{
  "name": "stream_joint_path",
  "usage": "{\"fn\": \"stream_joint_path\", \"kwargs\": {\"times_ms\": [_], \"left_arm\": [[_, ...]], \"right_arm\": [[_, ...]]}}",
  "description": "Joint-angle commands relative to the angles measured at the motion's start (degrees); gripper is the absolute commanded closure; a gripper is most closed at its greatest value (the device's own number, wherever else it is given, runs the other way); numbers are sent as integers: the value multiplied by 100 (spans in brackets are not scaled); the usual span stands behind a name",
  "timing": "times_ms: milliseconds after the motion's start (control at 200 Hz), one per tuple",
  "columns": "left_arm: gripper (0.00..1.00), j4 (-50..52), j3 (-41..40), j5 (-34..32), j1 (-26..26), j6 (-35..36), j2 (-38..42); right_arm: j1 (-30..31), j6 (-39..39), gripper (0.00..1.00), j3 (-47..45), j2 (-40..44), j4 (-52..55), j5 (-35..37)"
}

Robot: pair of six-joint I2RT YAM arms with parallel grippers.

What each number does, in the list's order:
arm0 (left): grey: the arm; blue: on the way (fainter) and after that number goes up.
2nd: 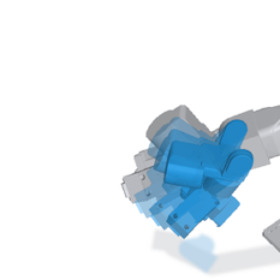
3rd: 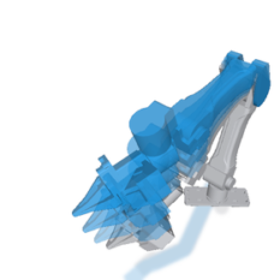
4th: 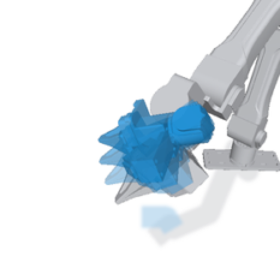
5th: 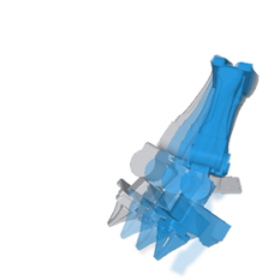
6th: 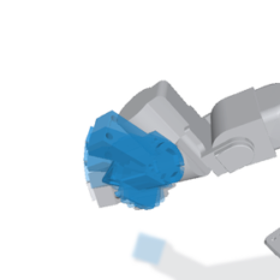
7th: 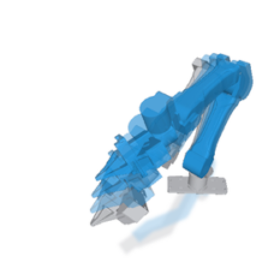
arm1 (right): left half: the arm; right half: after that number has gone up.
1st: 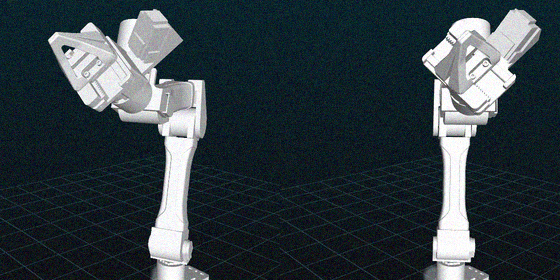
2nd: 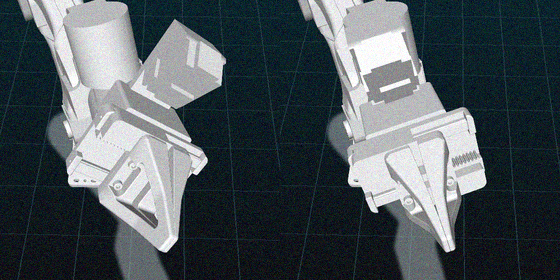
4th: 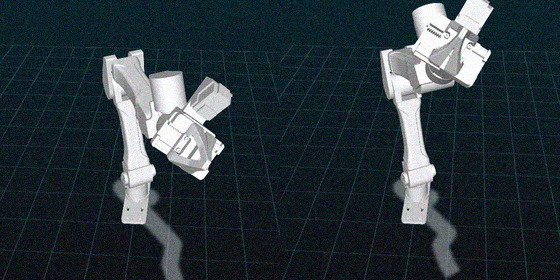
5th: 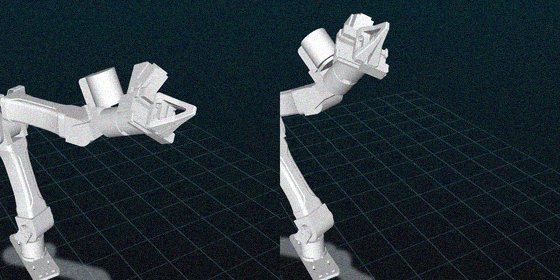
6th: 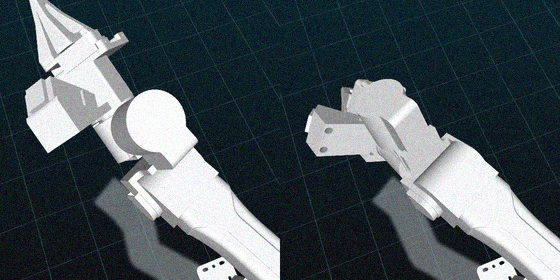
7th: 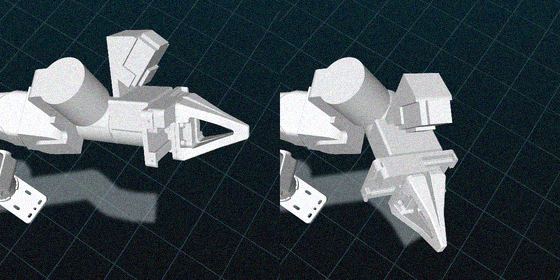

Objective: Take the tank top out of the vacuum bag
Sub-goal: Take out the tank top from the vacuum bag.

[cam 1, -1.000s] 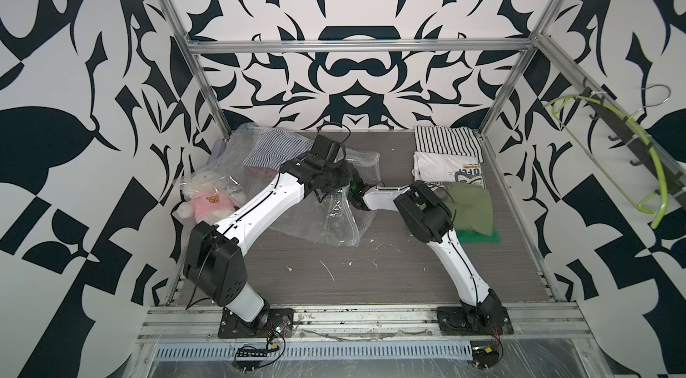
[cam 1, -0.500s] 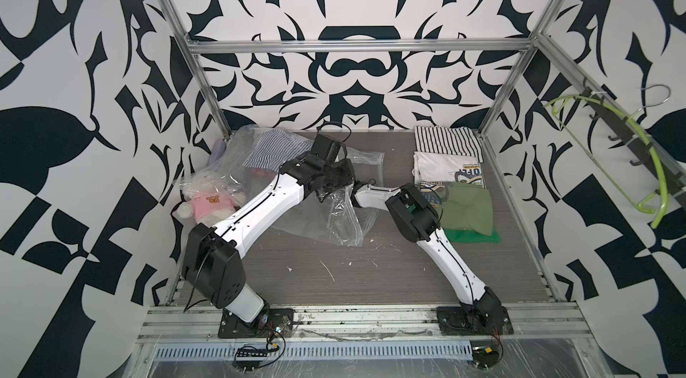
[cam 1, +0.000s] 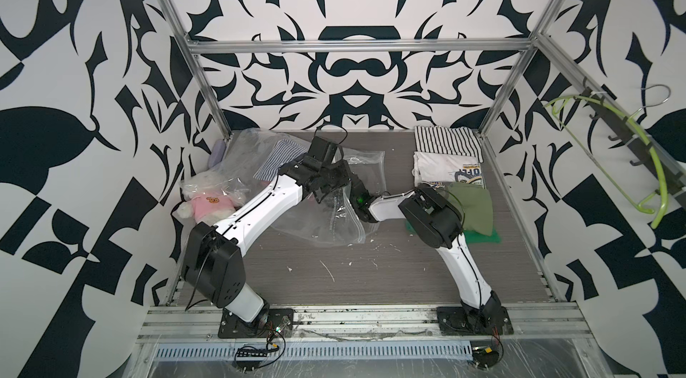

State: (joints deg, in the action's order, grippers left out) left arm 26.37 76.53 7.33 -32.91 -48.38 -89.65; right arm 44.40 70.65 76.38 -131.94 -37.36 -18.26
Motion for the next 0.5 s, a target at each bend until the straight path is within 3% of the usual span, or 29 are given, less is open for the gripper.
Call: {"fn": "stream_joint_path", "kwargs": {"times_ms": [0,360,495], "left_arm": [[100,-184,-151,-142,193,92,-6],[100,-218,-331,-143,498,136,133],[100,-220,-384,-130,526,158,167]], "right_arm": [[197,-241,100,-398,589,-226,177],[548,-890,100,-1889,2322,634,954],[548,-1074,100,-2209,2957,1418,1245]]}}
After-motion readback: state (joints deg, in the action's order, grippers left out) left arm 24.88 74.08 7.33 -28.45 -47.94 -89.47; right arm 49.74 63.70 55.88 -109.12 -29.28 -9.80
